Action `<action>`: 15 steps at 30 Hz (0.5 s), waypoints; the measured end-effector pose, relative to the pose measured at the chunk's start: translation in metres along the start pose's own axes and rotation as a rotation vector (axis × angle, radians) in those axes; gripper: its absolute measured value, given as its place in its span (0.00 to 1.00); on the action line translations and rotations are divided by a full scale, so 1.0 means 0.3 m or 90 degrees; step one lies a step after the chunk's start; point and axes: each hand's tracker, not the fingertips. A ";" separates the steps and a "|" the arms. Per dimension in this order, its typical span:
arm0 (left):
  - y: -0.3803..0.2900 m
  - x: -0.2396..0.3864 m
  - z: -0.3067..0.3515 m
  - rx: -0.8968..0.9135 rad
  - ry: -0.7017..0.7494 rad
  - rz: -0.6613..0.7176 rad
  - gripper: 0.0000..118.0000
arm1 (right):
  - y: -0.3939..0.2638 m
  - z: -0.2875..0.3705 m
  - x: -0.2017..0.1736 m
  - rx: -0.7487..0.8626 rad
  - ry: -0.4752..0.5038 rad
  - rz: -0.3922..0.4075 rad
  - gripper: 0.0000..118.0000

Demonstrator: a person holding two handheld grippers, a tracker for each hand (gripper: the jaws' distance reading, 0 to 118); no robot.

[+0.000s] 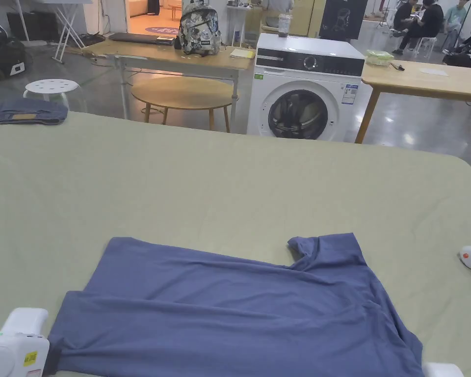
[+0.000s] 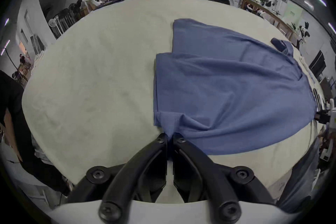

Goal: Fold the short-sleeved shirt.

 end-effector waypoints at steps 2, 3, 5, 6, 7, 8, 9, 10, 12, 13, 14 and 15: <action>0.011 0.006 0.012 -0.001 0.003 0.000 0.00 | 0.012 0.012 -0.001 0.005 -0.006 0.004 0.01; 0.016 0.009 0.019 -0.001 0.005 -0.005 0.00 | 0.020 0.017 -0.004 0.001 -0.010 0.006 0.03; 0.029 0.018 0.041 0.001 0.008 -0.015 0.02 | 0.036 0.060 -0.022 0.000 -0.024 0.004 0.11; 0.035 0.024 0.057 0.007 0.010 -0.019 0.06 | 0.045 0.080 -0.029 0.011 -0.033 0.005 0.25; 0.039 0.030 0.080 0.026 0.014 -0.021 0.14 | 0.056 0.101 -0.037 0.034 -0.047 0.010 0.51; 0.051 0.039 0.103 0.056 0.020 -0.023 0.21 | 0.073 0.120 -0.044 0.059 -0.055 0.012 0.63; 0.065 0.048 0.126 0.076 0.018 -0.022 0.29 | 0.091 0.137 -0.048 0.080 -0.059 0.014 0.64; 0.082 0.058 0.147 0.094 0.013 -0.017 0.35 | 0.111 0.162 -0.059 0.106 -0.057 0.007 0.64; 0.113 0.082 0.197 0.147 -0.006 -0.012 0.35 | 0.151 0.208 -0.087 0.168 -0.045 -0.008 0.64; 0.129 0.099 0.222 0.179 -0.016 -0.014 0.35 | 0.171 0.242 -0.128 0.210 -0.044 -0.009 0.64; 0.142 0.118 0.245 0.210 -0.018 -0.018 0.35 | 0.186 0.262 -0.151 0.251 -0.044 -0.009 0.64; 0.155 0.137 0.269 0.242 -0.019 -0.018 0.35 | 0.201 0.284 -0.175 0.289 -0.042 -0.016 0.64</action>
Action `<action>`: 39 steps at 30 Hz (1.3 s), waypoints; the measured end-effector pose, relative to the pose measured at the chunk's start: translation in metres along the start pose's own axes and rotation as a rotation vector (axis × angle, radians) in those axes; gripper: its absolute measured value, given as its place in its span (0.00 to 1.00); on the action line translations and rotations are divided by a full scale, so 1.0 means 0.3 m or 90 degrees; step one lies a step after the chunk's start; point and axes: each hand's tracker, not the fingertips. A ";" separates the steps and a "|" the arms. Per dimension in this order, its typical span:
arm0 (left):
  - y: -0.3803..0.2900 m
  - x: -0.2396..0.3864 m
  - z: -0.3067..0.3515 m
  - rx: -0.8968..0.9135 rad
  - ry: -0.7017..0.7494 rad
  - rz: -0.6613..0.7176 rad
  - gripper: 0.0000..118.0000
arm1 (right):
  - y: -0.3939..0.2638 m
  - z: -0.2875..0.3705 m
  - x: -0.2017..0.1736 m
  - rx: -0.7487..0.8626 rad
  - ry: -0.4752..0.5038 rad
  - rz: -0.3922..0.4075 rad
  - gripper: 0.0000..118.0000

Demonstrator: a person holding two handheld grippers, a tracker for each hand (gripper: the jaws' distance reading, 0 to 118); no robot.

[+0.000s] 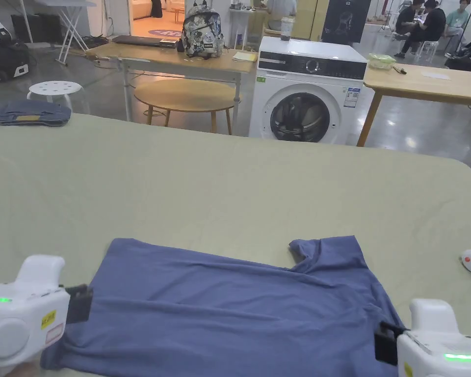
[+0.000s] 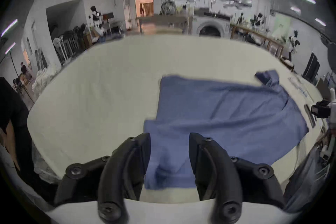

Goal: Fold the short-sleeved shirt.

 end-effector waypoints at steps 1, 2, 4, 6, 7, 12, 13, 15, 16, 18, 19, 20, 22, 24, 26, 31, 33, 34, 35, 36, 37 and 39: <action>0.022 0.023 0.016 0.033 -0.001 -0.002 0.35 | 0.030 0.026 -0.028 0.036 0.012 -0.016 0.64; 0.037 0.041 0.029 0.062 0.000 -0.005 0.35 | 0.054 0.051 -0.052 0.065 0.027 -0.031 0.63; 0.059 0.057 0.025 0.123 0.010 -0.006 0.35 | 0.087 0.079 -0.096 0.130 0.055 -0.060 0.60; 0.079 0.094 0.040 0.162 0.020 -0.017 0.35 | 0.109 0.088 -0.141 0.180 0.065 -0.070 0.59; 0.085 0.113 0.048 0.181 0.031 -0.018 0.35 | 0.119 0.099 -0.164 0.204 0.070 -0.071 0.57; 0.094 0.193 0.086 0.256 0.065 -0.052 0.02 | 0.151 0.132 -0.252 0.262 0.073 -0.080 0.12; 0.099 0.197 0.088 0.253 0.052 -0.052 0.00 | 0.156 0.133 -0.261 0.265 0.087 -0.086 0.09; 0.112 0.197 0.087 0.263 0.046 -0.053 0.00 | 0.161 0.117 -0.276 0.265 0.090 -0.089 0.00; 0.122 0.189 0.066 0.258 0.048 -0.053 0.00 | 0.162 0.115 -0.285 0.268 0.087 -0.089 0.00; 0.150 0.162 0.024 0.244 0.046 -0.046 0.00 | 0.167 0.099 -0.286 0.266 0.096 -0.091 0.00; 0.167 0.143 -0.006 0.228 0.040 -0.045 0.00 | 0.169 0.092 -0.288 0.263 0.100 -0.092 0.00; 0.186 0.122 -0.043 0.199 0.031 -0.044 0.00 | 0.171 0.084 -0.290 0.258 0.103 -0.088 0.00; 0.227 0.070 -0.137 0.123 0.016 -0.042 0.00 | 0.172 0.057 -0.287 0.243 0.104 -0.076 0.00; 0.268 0.021 -0.240 0.060 0.007 -0.027 0.00 | 0.171 0.032 -0.282 0.236 0.103 -0.073 0.00; 0.300 -0.035 -0.343 0.007 -0.005 -0.004 0.00 | 0.168 0.001 -0.272 0.222 0.103 -0.069 0.00; 0.384 -0.143 -0.604 -0.146 -0.061 0.082 0.01 | 0.157 -0.098 -0.250 0.170 0.099 -0.067 0.00; 0.407 -0.162 -0.704 -0.205 -0.061 0.093 0.18 | 0.146 -0.136 -0.240 0.154 0.093 -0.064 0.00; 0.413 -0.171 -0.751 -0.231 -0.063 0.100 0.37 | 0.137 -0.156 -0.234 0.144 0.091 -0.060 0.00; 0.418 -0.178 -0.793 -0.257 -0.069 0.103 0.42 | 0.131 -0.174 -0.230 0.133 0.088 -0.055 0.00; 0.419 -0.178 -0.824 -0.273 -0.070 0.100 0.47 | 0.125 -0.190 -0.225 0.124 0.089 -0.054 0.00; 0.420 -0.182 -0.853 -0.266 -0.066 0.102 0.51 | 0.118 -0.208 -0.220 0.113 0.091 -0.053 0.00; 0.422 -0.184 -0.894 -0.266 -0.053 0.114 0.59 | 0.102 -0.235 -0.213 0.093 0.084 -0.044 0.00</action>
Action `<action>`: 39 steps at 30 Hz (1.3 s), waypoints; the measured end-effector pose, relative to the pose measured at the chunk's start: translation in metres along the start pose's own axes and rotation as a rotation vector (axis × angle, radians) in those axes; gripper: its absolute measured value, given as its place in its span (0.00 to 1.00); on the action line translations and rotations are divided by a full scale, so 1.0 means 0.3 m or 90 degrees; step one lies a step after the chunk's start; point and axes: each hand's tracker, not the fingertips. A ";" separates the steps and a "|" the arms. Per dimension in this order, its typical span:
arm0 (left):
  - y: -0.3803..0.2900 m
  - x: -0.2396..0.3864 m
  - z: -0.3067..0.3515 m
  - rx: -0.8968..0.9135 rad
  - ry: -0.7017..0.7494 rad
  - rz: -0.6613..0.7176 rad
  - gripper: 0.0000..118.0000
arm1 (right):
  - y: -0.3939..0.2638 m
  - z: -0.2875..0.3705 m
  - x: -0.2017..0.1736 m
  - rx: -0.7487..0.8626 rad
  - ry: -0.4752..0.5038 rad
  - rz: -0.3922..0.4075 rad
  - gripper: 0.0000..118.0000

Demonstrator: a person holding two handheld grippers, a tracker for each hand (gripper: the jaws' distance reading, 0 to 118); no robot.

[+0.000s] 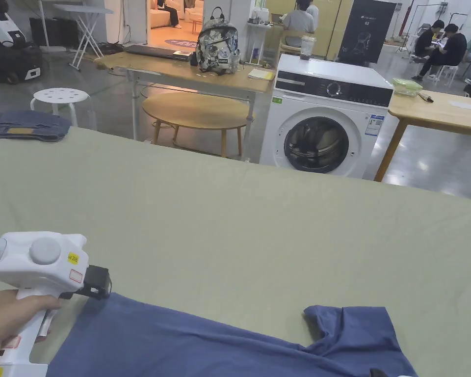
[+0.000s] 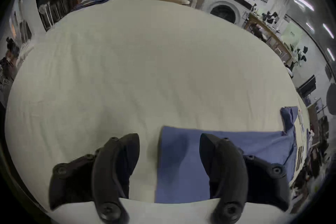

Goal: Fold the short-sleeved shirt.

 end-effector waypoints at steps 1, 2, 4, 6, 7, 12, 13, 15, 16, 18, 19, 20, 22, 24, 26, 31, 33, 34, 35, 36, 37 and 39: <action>0.006 0.002 -0.014 -0.003 0.003 0.002 0.59 | -0.008 -0.011 0.005 -0.005 0.001 0.002 0.00; 0.016 0.006 -0.036 -0.012 0.010 0.000 0.59 | -0.016 -0.022 0.011 -0.013 0.001 0.004 0.00; 0.007 0.032 -0.068 -0.039 0.050 -0.036 0.59 | -0.031 -0.037 0.019 -0.027 -0.003 0.008 0.00; -0.022 0.071 -0.079 -0.065 0.079 -0.086 0.58 | -0.039 -0.049 0.030 -0.037 -0.002 0.005 0.00; -0.034 0.097 -0.070 -0.044 0.091 -0.107 0.57 | -0.042 -0.051 0.033 -0.040 -0.003 0.003 0.00; -0.088 0.206 -0.038 -0.022 0.112 -0.166 0.14 | -0.047 -0.075 0.054 -0.059 -0.007 -0.007 0.00; -0.087 0.204 -0.037 -0.022 0.111 -0.187 0.01 | -0.045 -0.080 0.061 -0.063 -0.008 -0.015 0.00; -0.109 0.235 -0.033 -0.025 0.121 -0.218 0.00 | -0.034 -0.090 0.077 -0.070 -0.007 -0.031 0.00; -0.108 0.233 -0.028 -0.017 0.132 -0.225 0.00 | -0.024 -0.097 0.088 -0.074 -0.007 -0.035 0.00; -0.106 0.212 0.002 0.004 0.108 -0.195 0.00 | 0.003 -0.115 0.118 -0.077 -0.009 -0.042 0.00; -0.110 0.206 0.023 0.016 0.094 -0.178 0.00 | 0.020 -0.125 0.136 -0.082 -0.010 -0.047 0.00; -0.106 0.191 0.043 0.032 0.083 -0.163 0.00 | 0.045 -0.148 0.161 -0.094 -0.010 -0.052 0.00; -0.102 0.171 0.079 0.050 0.079 -0.160 0.00 | 0.089 -0.208 0.208 -0.129 -0.011 -0.055 0.02; -0.113 0.159 0.127 0.081 0.073 -0.148 0.00 | 0.134 -0.279 0.252 -0.170 -0.026 -0.050 0.22; -0.112 0.140 0.152 0.100 0.043 -0.123 0.00 | 0.161 -0.386 0.294 -0.224 -0.014 -0.035 0.47; -0.139 0.128 0.199 0.127 0.049 -0.135 0.00 | 0.162 -0.617 0.360 -0.327 -0.004 0.007 0.58; -0.144 0.124 0.202 0.124 0.051 -0.135 0.00 | 0.151 -0.678 0.371 -0.349 -0.015 0.016 0.58; -0.146 0.116 0.203 0.125 0.051 -0.132 0.00 | 0.141 -0.706 0.381 -0.370 -0.002 0.013 0.58; -0.146 0.109 0.204 0.124 0.050 -0.129 0.00 | 0.134 -0.718 0.384 -0.392 0.004 -0.002 0.58; -0.146 0.104 0.203 0.122 0.049 -0.126 0.00 | 0.124 -0.732 0.390 -0.411 0.001 -0.014 0.55; -0.156 0.111 0.207 0.123 0.049 -0.125 0.00 | 0.120 -0.738 0.395 -0.406 0.009 -0.023 0.54; -0.158 0.111 0.206 0.120 0.050 -0.128 0.00 | 0.131 -0.713 0.382 -0.388 0.006 -0.008 0.39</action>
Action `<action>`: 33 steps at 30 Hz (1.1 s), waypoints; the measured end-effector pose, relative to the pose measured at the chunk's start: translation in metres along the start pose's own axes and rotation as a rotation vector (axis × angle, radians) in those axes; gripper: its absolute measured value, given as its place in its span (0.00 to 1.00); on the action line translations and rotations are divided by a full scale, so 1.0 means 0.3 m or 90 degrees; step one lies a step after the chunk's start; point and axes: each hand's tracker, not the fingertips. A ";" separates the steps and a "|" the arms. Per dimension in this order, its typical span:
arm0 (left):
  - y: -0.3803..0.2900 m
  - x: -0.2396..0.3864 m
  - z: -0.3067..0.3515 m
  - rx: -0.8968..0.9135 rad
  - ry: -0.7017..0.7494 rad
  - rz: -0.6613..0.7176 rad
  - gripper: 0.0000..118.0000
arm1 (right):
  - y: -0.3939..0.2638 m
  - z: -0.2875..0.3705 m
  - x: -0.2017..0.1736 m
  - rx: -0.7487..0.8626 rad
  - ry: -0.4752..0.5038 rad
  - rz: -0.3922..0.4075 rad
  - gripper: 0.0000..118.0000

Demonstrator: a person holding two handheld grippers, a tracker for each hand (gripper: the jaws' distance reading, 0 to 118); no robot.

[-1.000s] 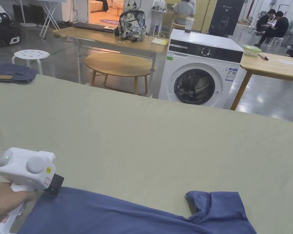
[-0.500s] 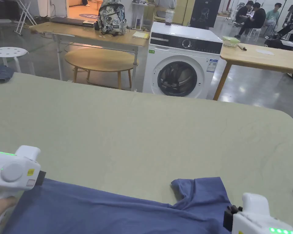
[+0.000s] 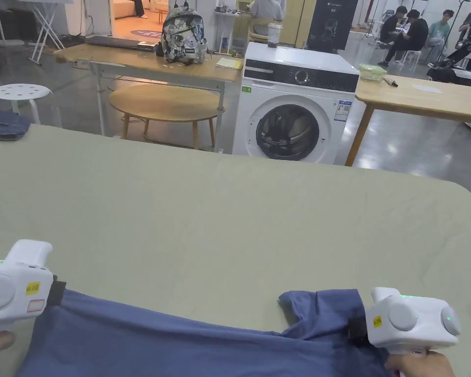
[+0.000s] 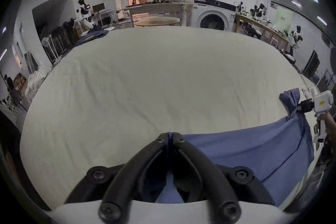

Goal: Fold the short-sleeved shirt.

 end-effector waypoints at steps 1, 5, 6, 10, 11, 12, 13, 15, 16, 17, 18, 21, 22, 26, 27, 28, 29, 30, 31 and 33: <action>-0.002 0.001 -0.001 -0.001 0.001 -0.004 0.00 | 0.001 0.005 -0.004 0.007 -0.001 0.011 0.15; -0.015 0.013 0.001 -0.002 0.004 -0.010 0.00 | -0.005 0.026 -0.034 0.007 0.011 0.030 0.00; -0.021 0.013 0.004 -0.001 0.003 -0.007 0.00 | -0.009 0.040 -0.034 0.015 0.012 0.031 0.00; -0.035 0.006 0.046 0.009 0.000 0.001 0.00 | -0.029 0.133 -0.005 0.077 0.028 0.012 0.00; -0.038 0.001 0.058 0.011 -0.001 0.002 0.00 | -0.039 0.174 -0.006 0.088 0.029 0.014 0.00; -0.041 -0.003 0.072 0.015 -0.002 0.003 0.00 | -0.051 0.219 -0.009 0.100 0.025 0.013 0.00; -0.045 -0.008 0.086 0.019 -0.003 0.004 0.00 | -0.060 0.256 -0.007 0.105 0.025 0.013 0.00; -0.059 -0.017 0.129 0.029 -0.006 0.012 0.00 | -0.085 0.336 -0.001 0.136 0.033 0.009 0.00; -0.066 -0.025 0.151 0.035 -0.008 0.015 0.00 | -0.088 0.349 0.016 0.143 0.030 0.009 0.00; -0.074 -0.032 0.172 0.040 -0.010 0.020 0.00 | -0.102 0.385 0.019 0.151 0.027 0.008 0.00; -0.088 -0.034 0.207 0.045 -0.014 0.024 0.00 | -0.123 0.426 0.024 0.162 0.032 0.008 0.00; -0.123 -0.056 0.281 0.063 -0.025 0.033 0.00 | -0.184 0.526 0.031 0.176 0.031 0.006 0.00; -0.140 -0.061 0.312 0.069 -0.027 0.036 0.00 | -0.207 0.554 0.035 0.181 0.032 0.007 0.00; -0.213 -0.080 0.400 0.080 -0.042 0.042 0.00 | -0.322 0.648 0.035 0.191 0.036 0.010 0.00; -0.237 -0.084 0.421 0.082 -0.045 0.043 0.00 | -0.360 0.666 0.036 0.193 0.038 0.014 0.00; -0.262 -0.086 0.437 0.082 -0.046 0.042 0.00 | -0.400 0.696 0.024 0.192 0.034 0.015 0.00; -0.290 -0.088 0.452 0.081 -0.048 0.043 0.00 | -0.437 0.708 0.024 0.190 0.032 0.016 0.00; -0.312 -0.086 0.470 0.080 -0.050 0.043 0.00 | -0.470 0.716 0.026 0.188 0.033 0.017 0.00; -0.342 -0.087 0.482 0.079 -0.051 0.043 0.00 | -0.508 0.723 0.027 0.185 0.033 0.017 0.00; -0.395 -0.086 0.496 0.071 -0.054 0.041 0.00 | -0.573 0.724 0.029 0.169 0.030 0.018 0.00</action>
